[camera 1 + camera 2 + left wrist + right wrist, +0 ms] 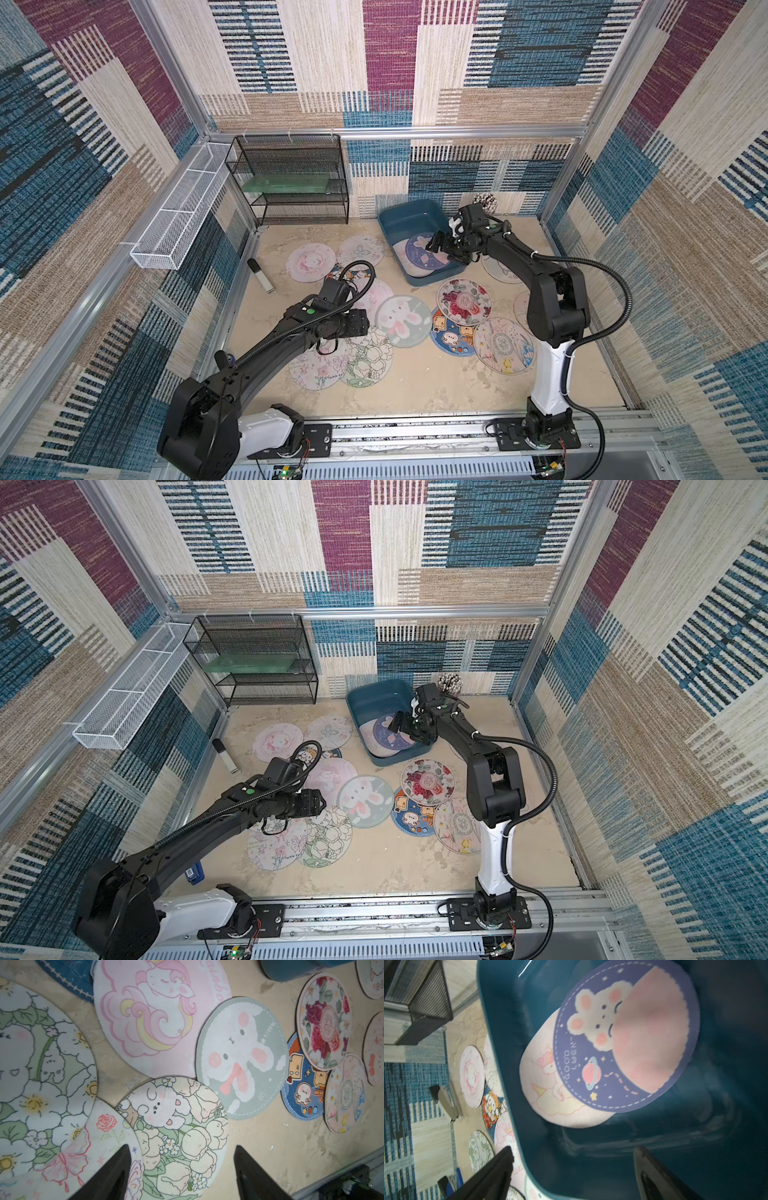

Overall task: Put the coasters into the storage box
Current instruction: Place the coaster in the storage box, then move the coaster to the center of the board.

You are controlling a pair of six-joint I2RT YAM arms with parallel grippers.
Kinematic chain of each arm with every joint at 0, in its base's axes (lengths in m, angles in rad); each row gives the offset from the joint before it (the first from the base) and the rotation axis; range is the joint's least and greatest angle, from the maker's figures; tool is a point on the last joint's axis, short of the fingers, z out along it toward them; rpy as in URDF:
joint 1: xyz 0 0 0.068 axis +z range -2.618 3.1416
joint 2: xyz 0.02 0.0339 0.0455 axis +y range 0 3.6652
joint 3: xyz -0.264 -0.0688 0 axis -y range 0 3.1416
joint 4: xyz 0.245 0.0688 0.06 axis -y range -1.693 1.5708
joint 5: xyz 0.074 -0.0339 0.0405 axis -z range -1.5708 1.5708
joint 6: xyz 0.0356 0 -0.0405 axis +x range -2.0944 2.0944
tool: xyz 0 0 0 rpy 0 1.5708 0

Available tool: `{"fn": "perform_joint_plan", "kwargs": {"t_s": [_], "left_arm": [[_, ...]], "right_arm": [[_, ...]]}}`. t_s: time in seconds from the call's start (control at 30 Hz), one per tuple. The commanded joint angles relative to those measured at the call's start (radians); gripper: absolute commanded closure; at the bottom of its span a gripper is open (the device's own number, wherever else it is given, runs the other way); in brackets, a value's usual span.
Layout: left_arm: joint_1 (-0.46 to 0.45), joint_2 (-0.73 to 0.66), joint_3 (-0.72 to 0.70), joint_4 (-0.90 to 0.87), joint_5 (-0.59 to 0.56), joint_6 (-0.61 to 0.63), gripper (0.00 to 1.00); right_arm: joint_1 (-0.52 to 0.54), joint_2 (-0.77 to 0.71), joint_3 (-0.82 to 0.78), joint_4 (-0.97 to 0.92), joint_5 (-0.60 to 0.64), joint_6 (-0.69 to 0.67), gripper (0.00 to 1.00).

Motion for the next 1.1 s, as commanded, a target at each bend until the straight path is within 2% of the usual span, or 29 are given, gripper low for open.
{"fn": "perform_joint_plan", "kwargs": {"t_s": [0.0,0.3,0.6,0.73,0.87,1.07], "left_arm": [[0.001,-0.034,-0.023,-0.049,-0.027,-0.049,0.23],[0.001,-0.070,-0.060,-0.128,-0.026,-0.072,0.24],[0.003,-0.049,-0.091,-0.113,-0.013,-0.077,0.27],[0.009,-0.037,-0.104,-0.071,-0.044,-0.062,0.28],[0.042,0.016,-0.088,0.014,-0.052,0.002,0.29],[0.098,0.133,-0.004,0.067,-0.016,0.104,0.32]], "right_arm": [[0.020,-0.057,-0.036,0.032,-0.036,-0.044,0.06],[0.110,-0.244,-0.238,0.068,-0.111,-0.084,0.03],[0.294,-0.358,-0.446,0.143,-0.113,-0.034,0.02],[0.392,-0.389,-0.552,0.219,-0.113,0.007,0.02],[0.474,-0.390,-0.629,0.302,-0.072,0.073,0.03],[0.532,-0.377,-0.687,0.375,-0.046,0.139,0.03]]}}
